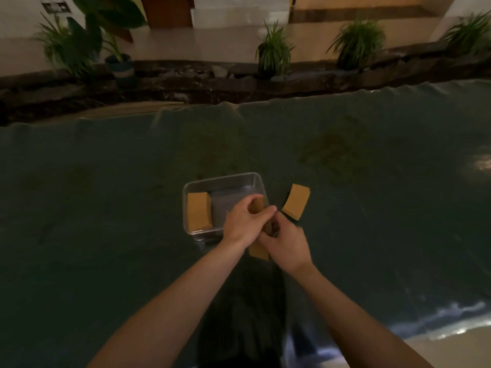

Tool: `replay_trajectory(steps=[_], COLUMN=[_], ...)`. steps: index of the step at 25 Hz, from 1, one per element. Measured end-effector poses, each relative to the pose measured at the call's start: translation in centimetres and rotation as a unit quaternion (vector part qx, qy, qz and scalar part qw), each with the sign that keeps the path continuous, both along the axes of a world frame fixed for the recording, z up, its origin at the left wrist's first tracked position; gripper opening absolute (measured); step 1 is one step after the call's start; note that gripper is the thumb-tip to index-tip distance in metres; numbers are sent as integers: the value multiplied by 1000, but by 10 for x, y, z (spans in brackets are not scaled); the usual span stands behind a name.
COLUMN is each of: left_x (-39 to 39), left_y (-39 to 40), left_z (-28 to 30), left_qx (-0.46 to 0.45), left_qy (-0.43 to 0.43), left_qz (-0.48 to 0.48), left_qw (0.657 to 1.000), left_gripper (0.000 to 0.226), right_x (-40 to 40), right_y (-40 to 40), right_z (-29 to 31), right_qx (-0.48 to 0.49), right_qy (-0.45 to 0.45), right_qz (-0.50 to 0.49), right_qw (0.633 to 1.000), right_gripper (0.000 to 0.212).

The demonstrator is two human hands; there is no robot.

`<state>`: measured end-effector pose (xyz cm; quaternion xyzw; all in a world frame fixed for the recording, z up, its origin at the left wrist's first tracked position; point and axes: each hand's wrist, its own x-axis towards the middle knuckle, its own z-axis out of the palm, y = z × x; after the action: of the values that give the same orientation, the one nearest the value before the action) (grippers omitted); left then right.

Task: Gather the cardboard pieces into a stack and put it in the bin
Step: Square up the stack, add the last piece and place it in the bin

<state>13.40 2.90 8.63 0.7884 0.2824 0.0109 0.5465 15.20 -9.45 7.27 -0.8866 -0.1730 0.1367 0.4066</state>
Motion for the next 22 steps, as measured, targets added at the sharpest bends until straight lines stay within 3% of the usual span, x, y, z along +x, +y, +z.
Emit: replay_trajectory(steps=[3,5,7,10,13,17,22], left_x=[48,73,92,112,132,163,193], left_y=[-32,-48,-56,-57,-49,-49,-56], left_z=[2,-1,-10,-29,-49,-80,-103], left_qx=[-30,-86,-145,-200,-200,-128,44], left_qy=[45,62,98,157,179,206,231], left_qz=[2,9,32,63,63,47,-4], left_qw=[999,994,984,965,961,969,972], left_gripper=[85,94,73,20,8,6,28], right_x=[50,83,111,137,152,178,197], right_y=[-27,-44,-61,-72,-72,-70,-51], right_z=[-10,-14,-18,-28,-46,-66,-100], right_qx=[48,98,170,213,206,124,-28], right_qy=[59,159,265,338,377,391,283], right_qz=[-23,-77,-133,-156,-163,-176,-229], right_qw=[997,979,940,903,888,895,931], right_gripper=[24,19,11,4,4,5,31])
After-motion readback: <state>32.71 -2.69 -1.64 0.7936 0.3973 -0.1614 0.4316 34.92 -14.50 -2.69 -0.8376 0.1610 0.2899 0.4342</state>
